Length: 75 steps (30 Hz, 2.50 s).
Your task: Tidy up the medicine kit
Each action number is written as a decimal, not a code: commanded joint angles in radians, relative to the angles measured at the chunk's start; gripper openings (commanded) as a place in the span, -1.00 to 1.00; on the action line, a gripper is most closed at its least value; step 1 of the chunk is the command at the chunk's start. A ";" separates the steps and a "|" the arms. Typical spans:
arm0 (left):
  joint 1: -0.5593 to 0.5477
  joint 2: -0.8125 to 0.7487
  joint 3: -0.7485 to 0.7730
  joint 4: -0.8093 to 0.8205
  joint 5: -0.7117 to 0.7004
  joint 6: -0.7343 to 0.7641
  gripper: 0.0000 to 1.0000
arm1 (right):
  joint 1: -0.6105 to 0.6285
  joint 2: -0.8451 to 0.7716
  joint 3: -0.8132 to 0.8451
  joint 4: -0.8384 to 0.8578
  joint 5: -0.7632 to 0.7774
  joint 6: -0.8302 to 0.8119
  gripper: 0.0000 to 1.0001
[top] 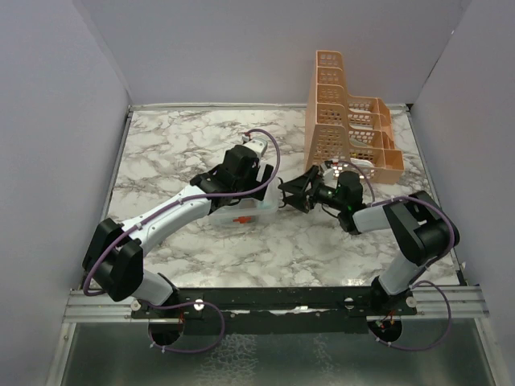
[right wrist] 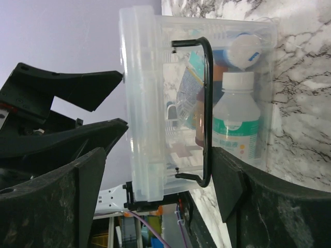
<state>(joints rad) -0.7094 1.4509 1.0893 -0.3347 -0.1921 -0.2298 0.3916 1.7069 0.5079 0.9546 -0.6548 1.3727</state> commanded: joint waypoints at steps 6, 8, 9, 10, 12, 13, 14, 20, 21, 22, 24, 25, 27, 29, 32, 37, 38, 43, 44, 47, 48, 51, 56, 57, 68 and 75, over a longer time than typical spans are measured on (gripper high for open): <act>0.001 0.040 -0.087 -0.155 0.016 -0.069 0.73 | 0.028 -0.159 0.091 -0.235 -0.015 -0.195 0.43; 0.005 0.044 -0.091 -0.151 0.023 -0.083 0.71 | 0.037 -0.181 0.101 -0.278 -0.010 -0.234 0.40; 0.005 0.046 -0.094 -0.149 0.027 -0.088 0.70 | 0.041 -0.190 0.105 -0.301 -0.001 -0.249 0.38; 0.007 0.049 -0.096 -0.147 0.033 -0.092 0.68 | 0.044 -0.202 0.112 -0.331 0.010 -0.267 0.35; 0.008 0.049 -0.101 -0.142 0.044 -0.103 0.64 | 0.049 -0.218 0.128 -0.393 0.032 -0.302 0.31; 0.007 0.049 -0.104 -0.139 0.049 -0.108 0.61 | 0.052 -0.223 0.136 -0.418 0.042 -0.315 0.29; 0.007 0.049 -0.109 -0.136 0.052 -0.111 0.59 | 0.054 -0.226 0.142 -0.432 0.045 -0.326 0.27; 0.007 0.031 -0.129 -0.121 0.072 -0.121 0.51 | 0.071 -0.213 0.186 -0.494 0.052 -0.372 0.17; 0.007 0.028 -0.133 -0.120 0.071 -0.121 0.51 | 0.076 -0.212 0.196 -0.511 0.060 -0.383 0.16; 0.008 0.028 -0.136 -0.119 0.068 -0.121 0.50 | 0.082 -0.210 0.209 -0.534 0.071 -0.398 0.16; 0.008 0.028 -0.145 -0.117 0.069 -0.127 0.47 | 0.098 -0.207 0.236 -0.587 0.106 -0.437 0.07; 0.007 0.030 -0.148 -0.114 0.073 -0.128 0.45 | 0.105 -0.204 0.253 -0.623 0.124 -0.459 -0.04; 0.007 0.037 -0.155 -0.113 0.076 -0.133 0.41 | 0.120 -0.193 0.291 -0.700 0.169 -0.496 -0.16; 0.007 0.041 -0.160 -0.109 0.080 -0.135 0.36 | 0.139 -0.195 0.320 -0.784 0.233 -0.530 -0.20; 0.008 0.043 -0.168 -0.103 0.084 -0.141 0.34 | 0.168 -0.206 0.349 -0.863 0.320 -0.565 -0.20; 0.007 0.045 -0.172 -0.095 0.092 -0.146 0.30 | 0.194 -0.216 0.372 -0.898 0.364 -0.595 -0.15; 0.007 0.045 -0.174 -0.095 0.092 -0.148 0.29 | 0.202 -0.214 0.380 -0.908 0.375 -0.602 -0.14; 0.008 0.045 -0.184 -0.088 0.095 -0.152 0.26 | 0.255 -0.199 0.449 -1.012 0.493 -0.646 -0.14; 0.008 0.045 -0.186 -0.087 0.095 -0.151 0.26 | 0.268 -0.195 0.461 -1.038 0.527 -0.647 -0.14; 0.007 0.043 -0.190 -0.084 0.095 -0.151 0.26 | 0.305 -0.185 0.486 -1.096 0.621 -0.654 -0.13; 0.007 0.042 -0.191 -0.083 0.095 -0.152 0.25 | 0.316 -0.183 0.494 -1.114 0.651 -0.655 -0.13; 0.008 0.040 -0.194 -0.081 0.095 -0.152 0.25 | 0.352 -0.171 0.522 -1.165 0.736 -0.664 -0.11; 0.007 0.039 -0.198 -0.080 0.094 -0.152 0.25 | 0.397 -0.151 0.569 -1.234 0.835 -0.670 -0.13; 0.008 0.039 -0.197 -0.080 0.093 -0.152 0.25 | 0.404 -0.148 0.575 -1.241 0.847 -0.671 -0.16; 0.010 0.026 -0.192 -0.075 0.095 -0.172 0.25 | 0.426 -0.139 0.606 -1.262 0.864 -0.674 -0.55; 0.038 -0.005 -0.176 -0.070 0.130 -0.194 0.25 | 0.427 -0.174 0.600 -1.231 0.835 -0.676 -0.51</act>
<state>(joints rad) -0.6884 1.4124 0.9791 -0.1413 -0.1680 -0.3592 0.7952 1.5352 1.1061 -0.2817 0.2249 0.7013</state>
